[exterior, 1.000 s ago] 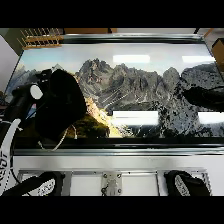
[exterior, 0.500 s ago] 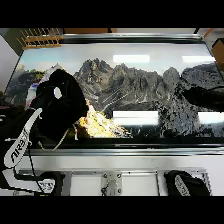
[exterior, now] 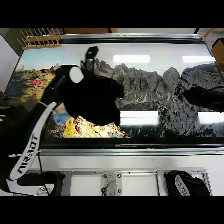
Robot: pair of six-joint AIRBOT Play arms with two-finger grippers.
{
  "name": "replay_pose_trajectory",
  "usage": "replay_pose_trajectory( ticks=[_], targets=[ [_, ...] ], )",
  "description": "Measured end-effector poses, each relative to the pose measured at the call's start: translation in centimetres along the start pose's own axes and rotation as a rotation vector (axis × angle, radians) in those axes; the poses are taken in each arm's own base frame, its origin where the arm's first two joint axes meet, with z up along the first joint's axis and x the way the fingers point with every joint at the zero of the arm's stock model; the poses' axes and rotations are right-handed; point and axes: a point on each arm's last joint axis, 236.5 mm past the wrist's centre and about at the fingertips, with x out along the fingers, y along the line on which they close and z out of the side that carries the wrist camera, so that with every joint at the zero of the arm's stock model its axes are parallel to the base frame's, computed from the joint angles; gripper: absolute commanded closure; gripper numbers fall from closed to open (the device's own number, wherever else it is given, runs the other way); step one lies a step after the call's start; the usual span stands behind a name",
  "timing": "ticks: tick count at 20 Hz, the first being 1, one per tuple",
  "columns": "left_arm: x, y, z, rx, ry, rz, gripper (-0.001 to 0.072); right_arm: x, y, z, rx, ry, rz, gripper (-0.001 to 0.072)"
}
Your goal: Fold the clothes and pants, and hang the long-sleeved shirts on hangers.
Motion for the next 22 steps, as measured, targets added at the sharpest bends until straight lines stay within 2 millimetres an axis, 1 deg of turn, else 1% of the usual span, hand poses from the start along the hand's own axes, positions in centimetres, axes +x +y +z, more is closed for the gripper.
replay_pose_trajectory(
  ticks=[1, 2, 3, 4, 5, 6, 7, 9, 11, 12, 14, 16, 17, 18, 20, 22],
  targets=[
    [0.9, -1.9, 0.3, 0.027, -0.008, -0.028, 0.0499, 0.0, 0.0, 0.0, 0.000, 0.000, 0.000, 0.0680],
    [2.0, -3.6, 0.8, 0.048, -0.019, -0.051, 0.0144, 0.0, 0.0, 0.0, 0.000, 0.000, 0.000, 0.0681],
    [2.8, -4.7, 1.2, 0.061, -0.029, -0.066, 0.0037, 0.0, 0.0, 0.0, 0.000, 0.000, 0.000, 0.0680],
    [3.4, -5.3, 1.8, 0.069, -0.035, -0.076, 0.0050, 0.0, 0.0, 0.0, 0.000, 0.000, 0.000, 0.0680],
    [3.7, -5.5, 2.3, 0.061, -0.036, -0.081, 0.0050, 0.0, 0.0, 0.0, 0.000, 0.000, 0.000, 0.0679],
    [3.5, -5.0, 3.0, 0.048, -0.034, -0.077, 0.0050, 0.0, 0.0, 0.0, 0.000, 0.000, 0.000, 0.0679],
    [3.1, -4.1, 3.6, 0.029, -0.030, -0.067, 0.0050, 0.0, 0.0, 0.0, 0.000, 0.000, 0.000, 0.0679],
    [2.0, -0.4, 3.6, -0.025, 0.016, -0.021, 0.0050, 0.0, 0.0, 0.0, 0.000, 0.000, 0.000, 0.0679],
    [0.4, 4.7, 2.2, -0.107, 0.072, 0.040, 0.0050, 0.0, 0.0, 0.0, 0.000, 0.002, 0.000, 0.0679],
    [-0.2, 7.1, 0.9, -0.153, 0.103, 0.069, 0.0050, 0.0, 0.0, -0.1, 0.000, 0.003, 0.000, 0.0679],
    [-1.1, 11.9, -2.8, -0.254, 0.174, 0.128, 0.0050, 0.0, 0.0, -0.1, 0.000, 0.003, 0.000, 0.0679],
    [-1.5, 15.8, -7.3, -0.357, 0.245, 0.176, 0.0049, 0.0, 0.0, -0.1, 0.000, 0.003, 0.000, 0.0678],
    [-1.4, 17.1, -9.5, -0.401, 0.278, 0.191, 0.0050, 0.0, 0.0, -0.1, 0.000, 0.003, 0.000, 0.0679],
    [-1.2, 18.0, -11.8, -0.446, 0.312, 0.198, 0.0050, 0.1, 0.0, -0.1, 0.001, 0.005, 0.000, 0.0679],
    [-0.3, 18.5, -15.0, -0.512, 0.341, 0.181, 0.0049, 0.2, -0.1, -0.1, 0.003, 0.009, 0.000, 0.0679],
    [0.9, 18.2, -16.6, -0.546, 0.331, 0.157, 0.0049, 0.5, -0.3, -0.2, 0.008, 0.017, -0.001, 0.0679]
  ],
)
